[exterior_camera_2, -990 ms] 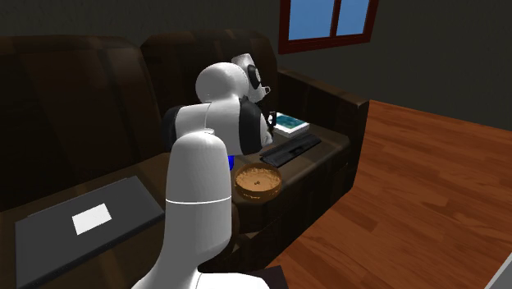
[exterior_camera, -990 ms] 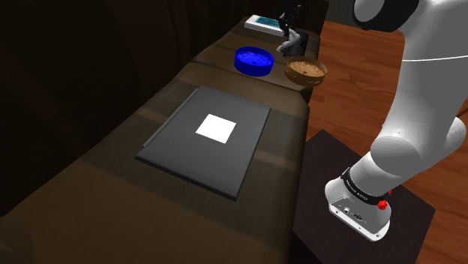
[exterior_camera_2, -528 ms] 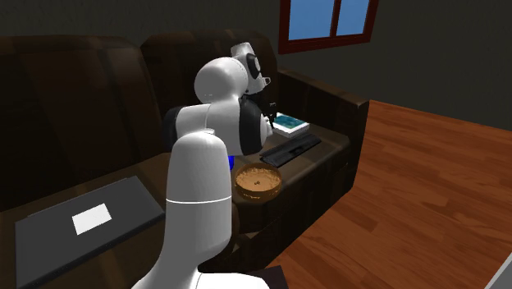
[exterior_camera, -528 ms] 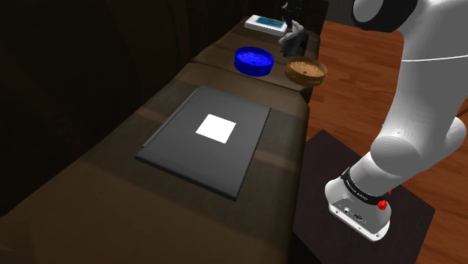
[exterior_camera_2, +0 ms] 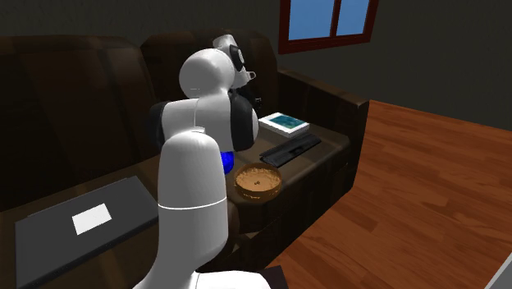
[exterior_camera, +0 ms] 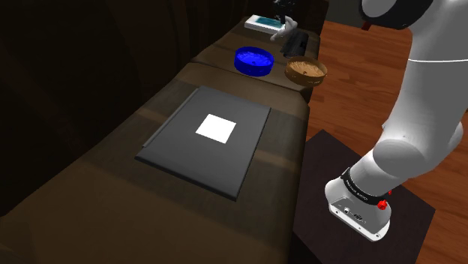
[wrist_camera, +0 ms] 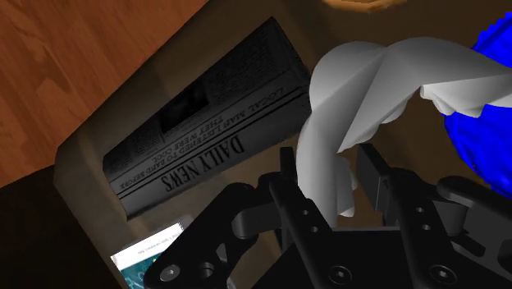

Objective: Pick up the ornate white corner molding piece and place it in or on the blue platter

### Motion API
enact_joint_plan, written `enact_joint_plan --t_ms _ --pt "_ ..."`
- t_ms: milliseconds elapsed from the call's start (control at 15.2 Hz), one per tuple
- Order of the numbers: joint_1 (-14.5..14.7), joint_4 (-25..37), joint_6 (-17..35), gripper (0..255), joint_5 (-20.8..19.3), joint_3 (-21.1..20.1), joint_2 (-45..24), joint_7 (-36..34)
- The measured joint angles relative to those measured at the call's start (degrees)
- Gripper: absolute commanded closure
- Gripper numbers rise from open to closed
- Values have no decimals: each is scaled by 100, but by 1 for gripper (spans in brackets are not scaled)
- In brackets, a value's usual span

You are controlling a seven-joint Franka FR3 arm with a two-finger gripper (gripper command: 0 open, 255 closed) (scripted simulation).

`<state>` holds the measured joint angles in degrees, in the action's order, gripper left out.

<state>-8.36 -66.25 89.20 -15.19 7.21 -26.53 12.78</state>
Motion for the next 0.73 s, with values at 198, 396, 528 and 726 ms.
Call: enact_joint_plan --t_ms 198,396,528,726 --pt "275 -473 2 255 -54 -95 364 -358" --pt "537 -575 -173 255 -81 -204 537 -681" --pt "720 -695 -233 255 -91 -288 640 -934" --pt "812 -783 -236 255 -95 -334 689 -1076"
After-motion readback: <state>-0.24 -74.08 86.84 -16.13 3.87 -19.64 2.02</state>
